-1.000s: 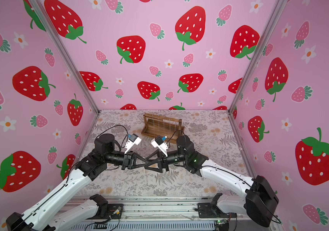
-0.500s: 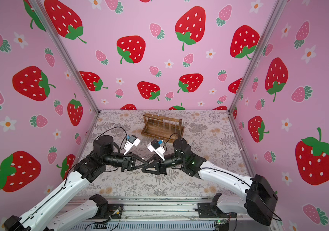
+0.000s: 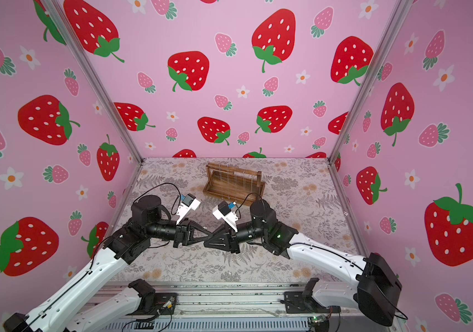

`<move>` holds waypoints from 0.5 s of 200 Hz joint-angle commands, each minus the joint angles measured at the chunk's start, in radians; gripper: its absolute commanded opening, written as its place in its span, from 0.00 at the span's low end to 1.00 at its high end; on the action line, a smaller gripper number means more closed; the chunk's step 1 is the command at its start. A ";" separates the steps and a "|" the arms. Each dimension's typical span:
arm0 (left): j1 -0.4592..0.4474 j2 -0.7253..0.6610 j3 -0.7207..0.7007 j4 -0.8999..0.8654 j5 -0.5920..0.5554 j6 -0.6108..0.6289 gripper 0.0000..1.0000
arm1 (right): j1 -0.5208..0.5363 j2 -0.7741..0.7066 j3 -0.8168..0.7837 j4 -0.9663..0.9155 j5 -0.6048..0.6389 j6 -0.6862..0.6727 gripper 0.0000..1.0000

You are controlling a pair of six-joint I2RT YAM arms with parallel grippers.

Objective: Take the necklace off the jewelry display stand
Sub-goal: Place the necklace at the center of the board.

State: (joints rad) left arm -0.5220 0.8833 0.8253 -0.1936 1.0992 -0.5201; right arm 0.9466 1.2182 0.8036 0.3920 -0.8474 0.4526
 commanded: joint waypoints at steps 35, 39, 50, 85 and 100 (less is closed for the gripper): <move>-0.005 -0.051 -0.016 -0.038 -0.005 0.011 0.46 | -0.002 -0.016 -0.006 -0.026 0.078 -0.016 0.00; -0.006 -0.055 -0.017 -0.038 -0.009 0.010 0.49 | -0.002 -0.017 -0.004 -0.033 0.084 -0.020 0.00; -0.006 -0.067 -0.016 -0.031 -0.019 -0.001 0.52 | -0.002 -0.017 0.002 -0.064 0.113 -0.028 0.00; -0.005 -0.109 0.030 -0.098 -0.147 -0.028 0.53 | 0.000 -0.011 0.005 -0.118 0.177 -0.035 0.00; -0.005 -0.121 0.056 -0.180 -0.219 -0.007 0.52 | 0.002 -0.010 -0.001 -0.120 0.186 -0.031 0.00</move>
State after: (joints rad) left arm -0.5346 0.7914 0.8192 -0.2447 1.0237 -0.5201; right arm 0.9554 1.2121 0.7975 0.3279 -0.7429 0.4446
